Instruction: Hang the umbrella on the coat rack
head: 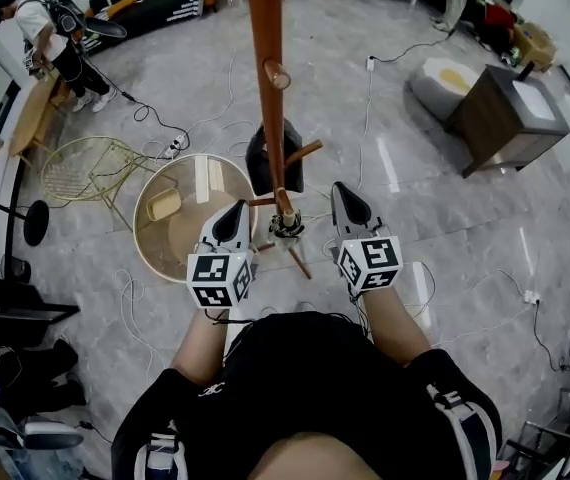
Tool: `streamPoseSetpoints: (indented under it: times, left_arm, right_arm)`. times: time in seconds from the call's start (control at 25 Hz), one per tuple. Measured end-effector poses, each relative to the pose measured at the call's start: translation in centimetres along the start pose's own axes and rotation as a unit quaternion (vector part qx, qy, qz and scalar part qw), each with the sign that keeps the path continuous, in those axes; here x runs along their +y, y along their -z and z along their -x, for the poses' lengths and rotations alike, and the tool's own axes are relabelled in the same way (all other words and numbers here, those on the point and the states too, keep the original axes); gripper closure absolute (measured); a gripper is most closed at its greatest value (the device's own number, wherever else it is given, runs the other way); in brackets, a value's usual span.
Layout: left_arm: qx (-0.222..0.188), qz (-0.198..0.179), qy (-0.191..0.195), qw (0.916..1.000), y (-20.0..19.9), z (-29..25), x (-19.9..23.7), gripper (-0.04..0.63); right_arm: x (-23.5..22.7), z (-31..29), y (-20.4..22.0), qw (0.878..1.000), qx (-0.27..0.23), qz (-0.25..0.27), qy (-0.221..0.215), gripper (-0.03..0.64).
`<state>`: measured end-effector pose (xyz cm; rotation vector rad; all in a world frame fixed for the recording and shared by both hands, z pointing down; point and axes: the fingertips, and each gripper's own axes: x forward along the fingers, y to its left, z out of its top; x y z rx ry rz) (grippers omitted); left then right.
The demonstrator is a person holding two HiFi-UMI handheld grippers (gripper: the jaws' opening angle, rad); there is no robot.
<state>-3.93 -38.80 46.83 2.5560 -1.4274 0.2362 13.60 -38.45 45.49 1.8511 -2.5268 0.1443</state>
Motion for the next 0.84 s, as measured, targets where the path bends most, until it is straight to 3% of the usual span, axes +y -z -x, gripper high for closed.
streamPoseSetpoints:
  times: [0.84]
  left_arm:
    - [-0.009, -0.008, 0.018, 0.9998, -1.1, -0.2, -1.0, 0.580]
  right_arm:
    - [0.8, 0.2, -1.0, 1.000, -0.006, 0.005, -0.010, 0.603]
